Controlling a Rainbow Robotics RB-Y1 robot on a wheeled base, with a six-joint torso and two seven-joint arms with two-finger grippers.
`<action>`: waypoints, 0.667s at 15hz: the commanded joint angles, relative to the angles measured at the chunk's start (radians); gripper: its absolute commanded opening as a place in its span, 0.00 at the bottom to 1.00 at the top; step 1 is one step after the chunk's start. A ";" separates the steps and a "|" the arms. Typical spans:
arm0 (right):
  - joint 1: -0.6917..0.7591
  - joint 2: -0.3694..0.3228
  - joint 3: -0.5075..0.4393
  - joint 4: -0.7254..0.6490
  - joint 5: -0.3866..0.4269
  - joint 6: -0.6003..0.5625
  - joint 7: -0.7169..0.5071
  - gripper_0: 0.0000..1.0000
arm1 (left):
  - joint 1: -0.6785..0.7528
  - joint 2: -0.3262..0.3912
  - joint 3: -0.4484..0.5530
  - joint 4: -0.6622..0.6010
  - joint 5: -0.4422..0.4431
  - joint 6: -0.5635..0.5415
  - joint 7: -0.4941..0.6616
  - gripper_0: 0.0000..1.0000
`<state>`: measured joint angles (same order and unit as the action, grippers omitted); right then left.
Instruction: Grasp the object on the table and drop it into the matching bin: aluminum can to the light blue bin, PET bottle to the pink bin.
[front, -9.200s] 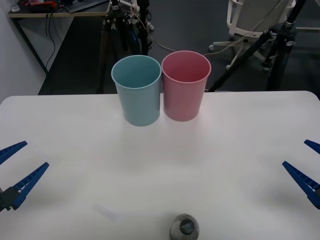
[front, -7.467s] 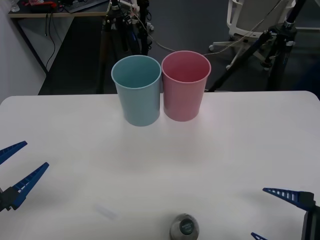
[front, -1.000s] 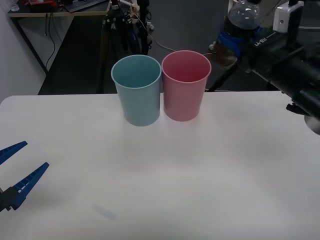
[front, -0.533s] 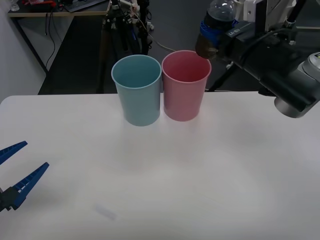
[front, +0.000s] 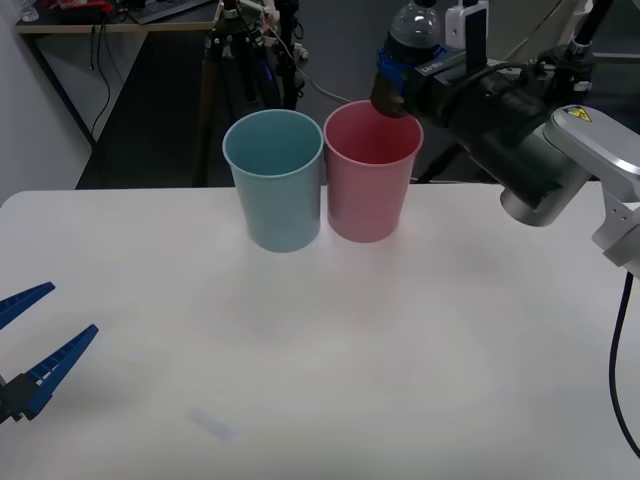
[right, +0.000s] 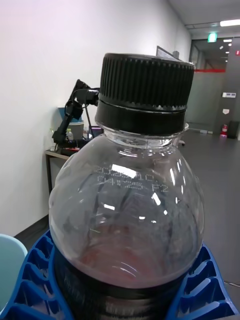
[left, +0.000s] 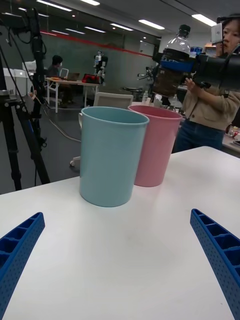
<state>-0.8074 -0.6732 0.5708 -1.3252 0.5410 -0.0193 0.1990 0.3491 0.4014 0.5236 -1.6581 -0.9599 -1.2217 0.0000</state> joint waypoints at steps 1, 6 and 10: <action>0.001 0.017 0.006 0.001 0.028 0.010 -0.001 0.00 | 0.000 0.000 0.000 0.000 0.000 0.000 0.000 1.00; 0.001 0.020 0.006 0.003 0.054 0.016 -0.004 0.00 | 0.000 0.000 0.000 0.000 0.000 0.000 0.000 1.00; -0.001 0.024 0.008 0.001 0.057 0.018 -0.010 1.00 | 0.000 0.000 0.000 0.000 0.000 0.000 0.000 1.00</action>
<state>-0.8076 -0.6501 0.5773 -1.3228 0.6005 -0.0016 0.1908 0.3491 0.4014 0.5236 -1.6581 -0.9599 -1.2217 0.0000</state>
